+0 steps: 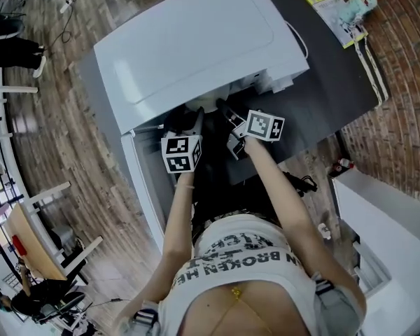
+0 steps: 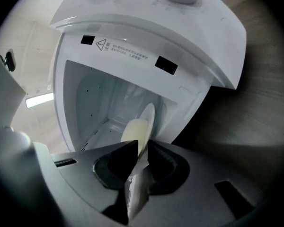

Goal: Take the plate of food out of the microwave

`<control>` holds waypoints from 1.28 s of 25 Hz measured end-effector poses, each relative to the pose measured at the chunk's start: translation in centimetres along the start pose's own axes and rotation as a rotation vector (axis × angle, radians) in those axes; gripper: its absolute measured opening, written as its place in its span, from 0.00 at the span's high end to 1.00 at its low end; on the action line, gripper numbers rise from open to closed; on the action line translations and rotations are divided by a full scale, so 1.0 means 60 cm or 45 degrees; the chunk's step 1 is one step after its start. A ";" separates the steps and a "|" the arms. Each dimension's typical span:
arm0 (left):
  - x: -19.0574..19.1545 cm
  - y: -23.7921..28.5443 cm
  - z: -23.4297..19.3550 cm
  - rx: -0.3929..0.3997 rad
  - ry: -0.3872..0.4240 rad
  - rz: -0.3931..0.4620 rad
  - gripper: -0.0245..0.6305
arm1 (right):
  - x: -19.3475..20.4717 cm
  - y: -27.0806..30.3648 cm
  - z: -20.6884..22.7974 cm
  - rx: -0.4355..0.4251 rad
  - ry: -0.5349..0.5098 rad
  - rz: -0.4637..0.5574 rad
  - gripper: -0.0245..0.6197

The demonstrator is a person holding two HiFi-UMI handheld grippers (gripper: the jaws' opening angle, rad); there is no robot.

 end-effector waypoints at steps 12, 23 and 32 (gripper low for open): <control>0.062 -0.040 -0.001 0.063 -0.938 0.231 0.64 | 0.009 0.001 0.001 -0.110 0.243 -0.053 0.94; 0.079 0.002 -0.014 0.181 -1.371 0.437 0.65 | 0.025 -0.012 0.016 -0.085 0.350 -0.061 0.94; 0.082 0.003 -0.007 0.225 -1.408 0.463 0.89 | 0.029 -0.016 0.019 -0.079 0.352 -0.048 0.94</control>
Point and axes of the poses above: the fingertips, and each gripper's own axes: y forward along the fingers, z to its right, x out of its underside, the point moved 4 cm from there along -y, backward along the fingers, and after that the axes turned 10 degrees about y, right-handed, at the moved point
